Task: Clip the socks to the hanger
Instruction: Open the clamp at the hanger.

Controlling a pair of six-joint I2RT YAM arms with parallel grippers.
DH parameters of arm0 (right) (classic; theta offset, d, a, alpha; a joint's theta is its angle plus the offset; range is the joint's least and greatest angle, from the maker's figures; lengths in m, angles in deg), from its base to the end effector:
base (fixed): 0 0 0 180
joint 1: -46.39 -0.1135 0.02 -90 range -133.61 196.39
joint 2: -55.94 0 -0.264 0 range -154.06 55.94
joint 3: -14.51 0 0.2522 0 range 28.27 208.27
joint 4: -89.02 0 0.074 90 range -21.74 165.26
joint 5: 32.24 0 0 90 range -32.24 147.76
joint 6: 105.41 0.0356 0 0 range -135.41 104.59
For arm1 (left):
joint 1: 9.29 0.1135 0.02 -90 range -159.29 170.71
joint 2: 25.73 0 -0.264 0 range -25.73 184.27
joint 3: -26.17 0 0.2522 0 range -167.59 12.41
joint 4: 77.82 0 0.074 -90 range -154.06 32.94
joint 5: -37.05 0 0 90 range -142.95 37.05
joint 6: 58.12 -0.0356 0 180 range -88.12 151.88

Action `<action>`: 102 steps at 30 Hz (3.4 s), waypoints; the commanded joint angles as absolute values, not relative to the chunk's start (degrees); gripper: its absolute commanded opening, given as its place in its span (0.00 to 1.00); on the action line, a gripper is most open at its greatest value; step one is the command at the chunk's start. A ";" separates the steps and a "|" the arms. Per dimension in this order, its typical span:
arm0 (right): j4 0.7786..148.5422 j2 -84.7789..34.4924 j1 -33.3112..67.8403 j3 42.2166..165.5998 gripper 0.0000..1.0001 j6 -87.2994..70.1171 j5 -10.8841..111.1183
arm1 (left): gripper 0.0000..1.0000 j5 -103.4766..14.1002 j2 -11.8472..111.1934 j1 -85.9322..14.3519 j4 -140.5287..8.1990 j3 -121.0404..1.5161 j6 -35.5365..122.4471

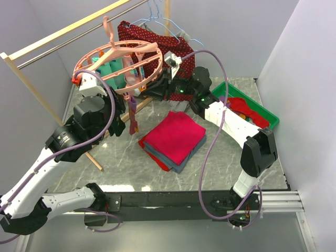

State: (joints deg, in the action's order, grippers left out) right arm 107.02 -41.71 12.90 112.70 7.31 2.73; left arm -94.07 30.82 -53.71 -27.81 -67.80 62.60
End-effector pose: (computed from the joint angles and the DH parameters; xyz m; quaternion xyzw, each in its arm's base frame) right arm 0.3149 0.2433 0.4075 -0.4220 0.4804 0.5771 0.5080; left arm 0.1401 -0.1045 0.4650 -0.1309 0.7516 -0.1398 0.6312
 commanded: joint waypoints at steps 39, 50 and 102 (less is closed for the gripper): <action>93.27 -36.79 1.22 118.19 0.04 -5.83 8.72 | 0.67 -85.82 32.54 -53.50 -23.36 -75.67 66.68; 94.15 -36.61 1.22 117.13 0.04 -5.74 7.57 | 0.63 -85.73 34.56 -53.50 -27.41 -75.39 66.59; 80.12 -24.50 5.69 101.68 0.80 -12.68 21.44 | 0.04 -88.72 33.68 -53.50 -42.44 -62.57 64.48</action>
